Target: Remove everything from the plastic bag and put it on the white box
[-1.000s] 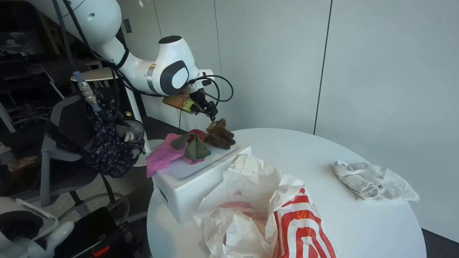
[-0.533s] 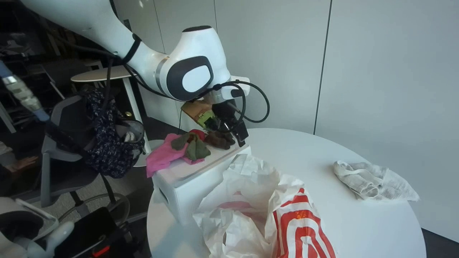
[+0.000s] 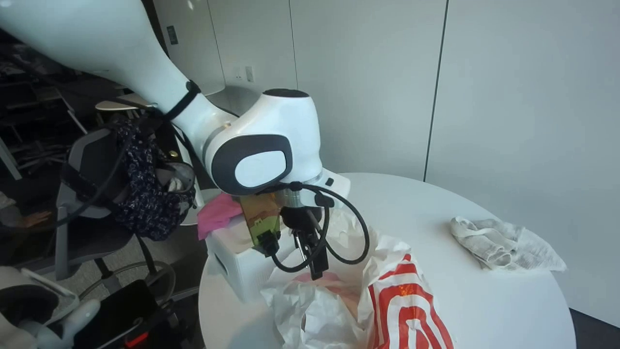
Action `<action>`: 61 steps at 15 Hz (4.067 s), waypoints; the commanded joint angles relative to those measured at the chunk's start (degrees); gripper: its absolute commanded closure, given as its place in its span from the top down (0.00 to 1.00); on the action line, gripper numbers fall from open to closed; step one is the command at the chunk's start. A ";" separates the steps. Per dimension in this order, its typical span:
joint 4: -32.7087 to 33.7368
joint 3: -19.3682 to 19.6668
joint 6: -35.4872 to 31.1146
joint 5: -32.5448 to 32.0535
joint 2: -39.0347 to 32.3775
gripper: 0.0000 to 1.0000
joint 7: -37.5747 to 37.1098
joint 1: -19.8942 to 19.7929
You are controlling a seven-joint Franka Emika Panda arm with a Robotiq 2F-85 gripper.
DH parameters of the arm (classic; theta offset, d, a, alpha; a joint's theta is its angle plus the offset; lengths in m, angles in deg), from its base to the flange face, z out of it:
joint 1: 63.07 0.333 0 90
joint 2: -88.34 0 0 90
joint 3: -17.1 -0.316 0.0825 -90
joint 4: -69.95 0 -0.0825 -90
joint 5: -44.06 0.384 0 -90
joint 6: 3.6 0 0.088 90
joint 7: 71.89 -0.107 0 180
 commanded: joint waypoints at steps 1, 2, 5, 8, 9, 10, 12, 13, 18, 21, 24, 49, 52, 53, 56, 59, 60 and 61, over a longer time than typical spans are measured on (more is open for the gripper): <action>2.39 0.05 -8.49 0.69 -8.73 1.00 -1.50 0.12; 3.47 0.23 -10.37 0.37 -11.06 1.00 -2.12 0.30; 7.78 1.62 -15.97 0.13 -18.41 1.00 -4.54 0.97; 14.10 3.82 -21.62 1.10 -26.33 1.00 -6.68 1.62; 15.97 4.54 -23.79 1.68 -28.52 1.00 -7.48 1.96; 17.97 5.37 -25.50 2.17 -30.69 1.00 -8.07 2.27; 21.94 5.35 -28.32 5.19 -35.11 1.00 -9.79 1.81; 24.08 4.69 -28.70 7.19 -37.26 1.00 -10.38 1.11; 31.76 6.69 -30.85 12.29 -45.27 1.00 -12.13 2.26; 32.54 9.38 -33.28 12.93 -46.98 1.00 -11.91 4.41; 31.60 10.87 -36.35 13.28 -47.11 0.99 -11.11 5.89; 13.95 34.79 19.63 1.34 -11.85 0.45 -1.64 33.09; 13.90 34.56 31.98 -0.15 -3.06 0.45 2.71 33.21; 13.46 34.15 34.18 -0.12 -0.13 0.45 4.28 33.31; 12.14 15.94 36.33 0.86 6.89 0.45 6.80 19.03; 10.15 5.72 32.60 3.94 9.16 0.45 9.84 15.71; 10.10 2.86 31.84 5.47 9.00 0.45 10.94 15.69; 10.19 0.22 30.53 6.25 8.50 0.45 10.96 15.89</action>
